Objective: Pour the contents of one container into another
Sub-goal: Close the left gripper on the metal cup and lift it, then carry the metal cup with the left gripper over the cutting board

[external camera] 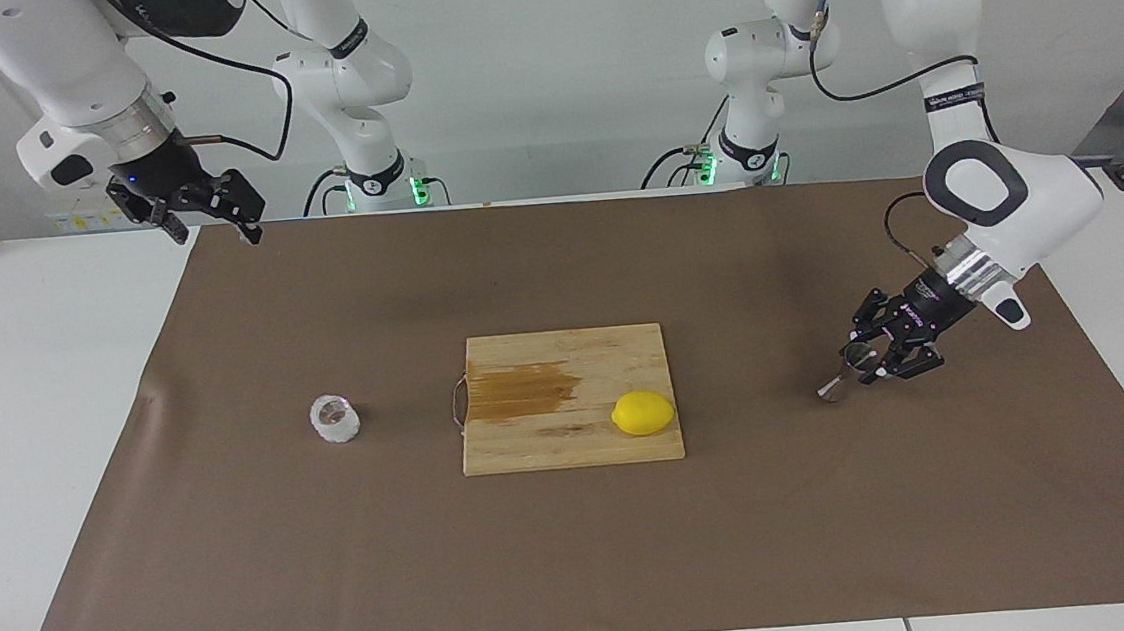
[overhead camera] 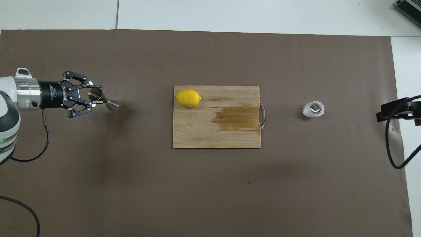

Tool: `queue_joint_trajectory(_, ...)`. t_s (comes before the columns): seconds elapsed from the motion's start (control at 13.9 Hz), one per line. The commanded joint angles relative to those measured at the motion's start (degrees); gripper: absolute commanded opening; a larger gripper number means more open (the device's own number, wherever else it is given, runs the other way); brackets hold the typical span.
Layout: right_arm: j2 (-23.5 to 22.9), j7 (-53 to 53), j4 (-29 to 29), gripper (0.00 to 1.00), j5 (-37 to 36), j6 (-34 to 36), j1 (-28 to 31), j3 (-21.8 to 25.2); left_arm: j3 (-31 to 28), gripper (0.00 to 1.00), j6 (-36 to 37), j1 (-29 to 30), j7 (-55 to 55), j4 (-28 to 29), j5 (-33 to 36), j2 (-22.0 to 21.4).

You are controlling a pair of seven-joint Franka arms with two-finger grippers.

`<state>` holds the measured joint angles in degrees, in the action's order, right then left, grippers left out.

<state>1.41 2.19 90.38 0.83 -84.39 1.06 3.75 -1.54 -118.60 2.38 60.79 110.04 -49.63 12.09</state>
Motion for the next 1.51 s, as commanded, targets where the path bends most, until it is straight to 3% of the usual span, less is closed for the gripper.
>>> queue_joint_trajectory(0.0,0.79,-0.52,0.59,1.0,0.31,0.63,-0.18,0.39,3.45,0.0,1.36,-0.79,5.9,-1.41,-0.73,-1.45)
queue_joint_trajectory(0.5,0.79,-0.52,0.59,1.0,0.31,0.63,-0.18,0.39,15.32,0.0,-1.62,-2.36,21.73,-6.06,-0.03,-1.81)
queue_joint_trajectory(0.93,0.79,-0.52,0.59,1.0,0.31,0.63,-0.27,0.39,22.0,0.0,-21.19,-10.54,25.33,-3.96,0.41,-1.54)
queue_joint_trajectory(1.08,0.79,-0.52,0.67,1.0,0.31,0.63,-0.18,0.39,25.69,0.0,-30.59,-12.3,30.76,-2.21,5.57,-1.11)
queue_joint_trajectory(1.29,0.79,-0.52,0.59,1.0,0.31,0.63,-0.27,0.39,29.03,0.0,-33.62,-12.57,43.4,-3.77,17.34,2.84)
queue_joint_trajectory(1.44,0.79,-0.52,0.67,1.0,0.31,0.63,-0.27,0.39,30.88,0.0,-37.64,-12.57,50.19,-5.1,20.54,6.27)
